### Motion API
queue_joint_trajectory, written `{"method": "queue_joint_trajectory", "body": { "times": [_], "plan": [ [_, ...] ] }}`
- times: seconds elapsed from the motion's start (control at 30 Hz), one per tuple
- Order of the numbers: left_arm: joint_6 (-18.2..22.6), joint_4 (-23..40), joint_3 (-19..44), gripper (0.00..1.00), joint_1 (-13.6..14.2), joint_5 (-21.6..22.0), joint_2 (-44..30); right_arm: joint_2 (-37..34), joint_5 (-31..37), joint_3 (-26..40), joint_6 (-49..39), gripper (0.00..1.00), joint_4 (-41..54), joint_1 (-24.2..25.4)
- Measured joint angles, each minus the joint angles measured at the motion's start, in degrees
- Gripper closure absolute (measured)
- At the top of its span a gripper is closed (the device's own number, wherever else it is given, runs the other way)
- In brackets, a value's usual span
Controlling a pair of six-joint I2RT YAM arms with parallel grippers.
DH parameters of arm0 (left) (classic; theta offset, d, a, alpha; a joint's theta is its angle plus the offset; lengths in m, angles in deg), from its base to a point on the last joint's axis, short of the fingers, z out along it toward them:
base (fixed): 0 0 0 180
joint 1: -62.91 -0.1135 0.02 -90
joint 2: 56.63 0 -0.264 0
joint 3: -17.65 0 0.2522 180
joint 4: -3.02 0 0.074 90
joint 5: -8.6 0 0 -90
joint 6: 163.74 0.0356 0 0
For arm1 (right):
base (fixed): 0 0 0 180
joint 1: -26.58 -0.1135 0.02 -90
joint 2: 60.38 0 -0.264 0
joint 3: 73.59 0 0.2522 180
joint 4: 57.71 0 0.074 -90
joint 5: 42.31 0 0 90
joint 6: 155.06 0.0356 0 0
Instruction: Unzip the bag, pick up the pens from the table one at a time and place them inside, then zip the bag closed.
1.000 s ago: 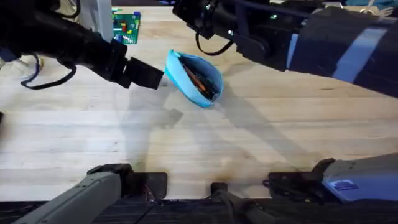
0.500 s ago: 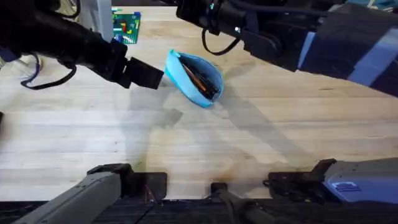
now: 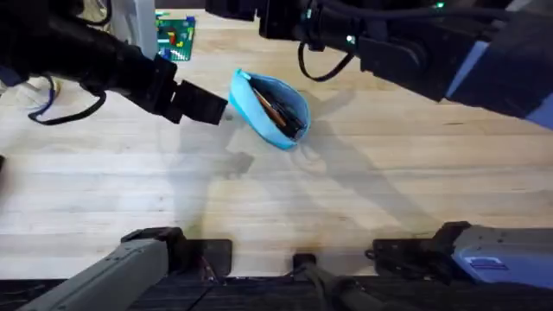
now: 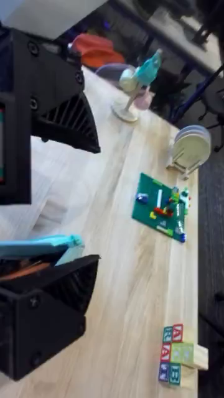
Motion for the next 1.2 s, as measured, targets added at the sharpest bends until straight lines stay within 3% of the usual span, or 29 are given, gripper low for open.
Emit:
{"method": "queue_joint_trajectory", "body": {
  "times": [0.33, 0.5, 0.8, 1.0, 1.03, 1.2],
  "plan": [
    [0.21, 0.03, 0.00, 0.005, 0.00, 0.00, 0.00, 0.07, 0.00, 0.00, -8.84, 0.004, 6.81, 0.00],
    [3.43, 0.07, 0.00, 0.004, 0.00, -0.01, 0.00, 0.07, 0.03, 0.00, -12.30, 0.004, 8.88, 0.00],
    [15.87, 0.79, 0.00, 0.007, -0.85, -3.42, 0.00, 0.07, 0.34, 0.00, -19.63, 0.003, 9.41, 0.00],
    [25.84, 2.97, 0.00, 0.007, -5.58, -8.74, 0.00, 0.07, 0.46, 0.00, -26.08, 0.004, 9.43, 0.00],
    [31.03, 4.56, 0.00, 0.007, -7.93, -11.28, 0.00, 0.07, 0.46, 0.00, -28.89, 0.004, 9.43, 0.00],
    [38.91, 6.76, 0.00, 0.007, -10.55, -14.56, -0.02, 0.07, 0.46, 0.00, -31.45, 0.004, 9.57, 0.00]
  ]
}}
